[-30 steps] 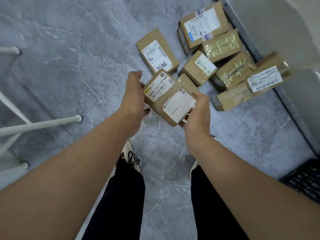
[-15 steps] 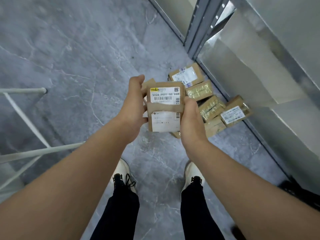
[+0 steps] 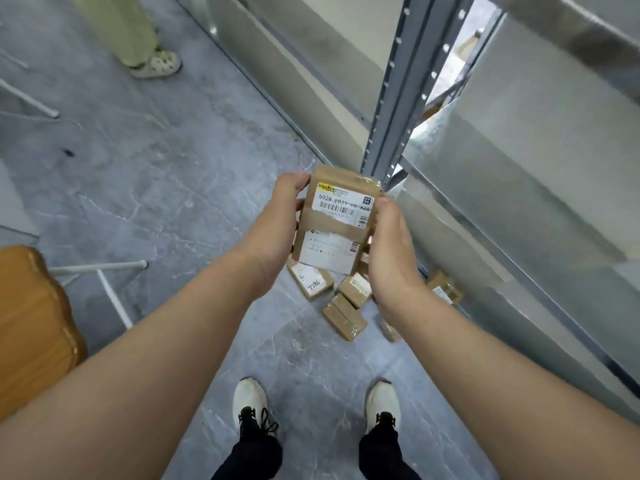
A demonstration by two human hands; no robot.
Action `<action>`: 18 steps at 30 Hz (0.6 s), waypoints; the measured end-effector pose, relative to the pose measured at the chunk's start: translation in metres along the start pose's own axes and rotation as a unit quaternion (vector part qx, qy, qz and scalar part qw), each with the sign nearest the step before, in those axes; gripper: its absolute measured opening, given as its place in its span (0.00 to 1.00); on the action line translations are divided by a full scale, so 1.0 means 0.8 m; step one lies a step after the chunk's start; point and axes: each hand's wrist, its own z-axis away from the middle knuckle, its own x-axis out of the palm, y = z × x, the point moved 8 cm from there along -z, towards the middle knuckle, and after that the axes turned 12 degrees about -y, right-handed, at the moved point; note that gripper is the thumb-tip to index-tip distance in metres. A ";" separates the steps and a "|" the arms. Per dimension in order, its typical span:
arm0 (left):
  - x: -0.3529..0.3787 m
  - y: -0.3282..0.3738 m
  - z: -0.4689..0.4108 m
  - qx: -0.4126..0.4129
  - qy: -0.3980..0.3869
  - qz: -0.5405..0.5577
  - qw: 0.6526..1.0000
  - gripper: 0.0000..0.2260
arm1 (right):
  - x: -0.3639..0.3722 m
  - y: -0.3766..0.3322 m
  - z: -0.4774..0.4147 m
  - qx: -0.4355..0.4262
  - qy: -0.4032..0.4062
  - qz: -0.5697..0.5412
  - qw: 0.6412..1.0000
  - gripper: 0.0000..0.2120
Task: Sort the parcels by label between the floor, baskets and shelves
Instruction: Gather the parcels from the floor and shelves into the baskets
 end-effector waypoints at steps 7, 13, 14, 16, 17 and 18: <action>0.027 0.168 0.106 0.097 -0.014 -0.032 0.995 0.28 | -0.022 -0.179 0.090 -0.102 -0.013 -0.013 0.995 0.31; 0.046 0.308 0.207 0.178 -0.007 -0.009 0.984 0.18 | -0.050 -0.336 0.179 -0.190 0.016 -0.043 0.981 0.21; 0.052 0.332 0.226 0.195 -0.010 -0.014 0.981 0.19 | -0.053 -0.365 0.201 -0.213 0.011 -0.036 0.976 0.22; 0.071 0.382 0.265 0.232 -0.022 -0.034 0.972 0.24 | -0.064 -0.417 0.241 -0.248 0.009 -0.032 0.968 0.28; 0.080 0.404 0.284 0.247 -0.024 -0.039 0.968 0.26 | -0.071 -0.441 0.260 -0.259 0.015 -0.030 0.965 0.31; 0.089 0.426 0.306 0.264 -0.026 -0.045 0.963 0.27 | -0.078 -0.465 0.280 -0.270 0.024 -0.027 0.962 0.33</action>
